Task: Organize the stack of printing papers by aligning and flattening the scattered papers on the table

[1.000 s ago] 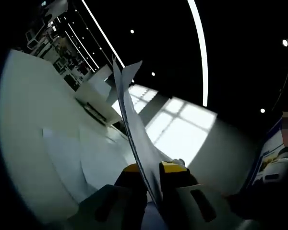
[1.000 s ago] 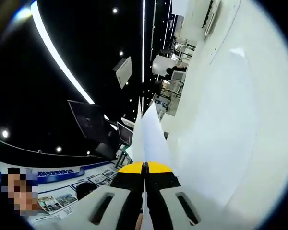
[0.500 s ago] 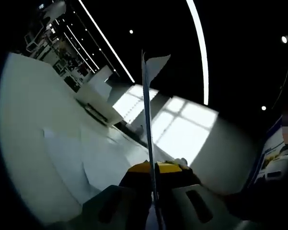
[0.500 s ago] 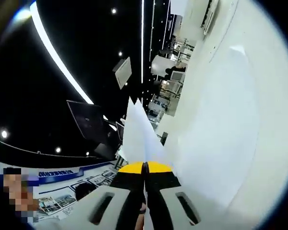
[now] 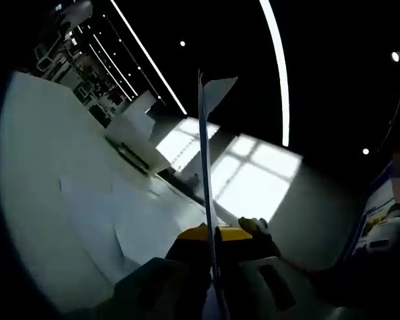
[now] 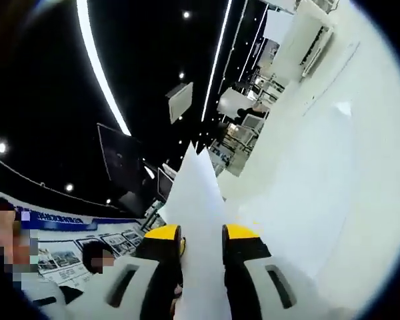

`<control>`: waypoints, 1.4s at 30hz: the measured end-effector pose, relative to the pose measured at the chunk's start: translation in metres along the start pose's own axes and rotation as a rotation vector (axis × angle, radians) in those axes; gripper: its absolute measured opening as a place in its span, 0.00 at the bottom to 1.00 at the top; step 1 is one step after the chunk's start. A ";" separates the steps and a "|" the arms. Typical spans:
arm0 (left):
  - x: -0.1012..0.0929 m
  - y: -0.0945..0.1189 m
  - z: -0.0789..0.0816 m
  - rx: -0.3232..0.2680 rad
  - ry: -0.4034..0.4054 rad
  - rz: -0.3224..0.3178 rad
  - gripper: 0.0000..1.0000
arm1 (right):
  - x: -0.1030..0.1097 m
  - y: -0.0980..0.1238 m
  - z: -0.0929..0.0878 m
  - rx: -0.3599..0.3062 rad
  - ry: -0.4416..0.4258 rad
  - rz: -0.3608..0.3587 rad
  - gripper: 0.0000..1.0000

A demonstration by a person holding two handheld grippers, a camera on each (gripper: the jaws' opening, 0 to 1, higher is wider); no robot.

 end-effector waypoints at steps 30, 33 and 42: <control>-0.002 0.001 -0.002 -0.009 0.019 -0.020 0.06 | -0.051 0.046 0.056 -0.130 0.486 -0.301 0.82; -0.002 0.001 -0.002 -0.009 0.021 -0.022 0.06 | -0.067 0.045 0.063 -0.107 0.527 -0.354 0.83; -0.001 0.001 -0.002 -0.007 0.020 -0.022 0.06 | -0.104 0.033 0.083 -0.025 0.647 -0.510 0.83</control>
Point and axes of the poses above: the point that each gripper's makers call its tool centre point, and the gripper's own axes: y roughly backward along the fingers, x roughly to its left, z roughly out of its top, the point moved 3 cm from there along y, roughly backward along the fingers, and after that the axes turned 4 degrees about x, right-handed, at the moved point
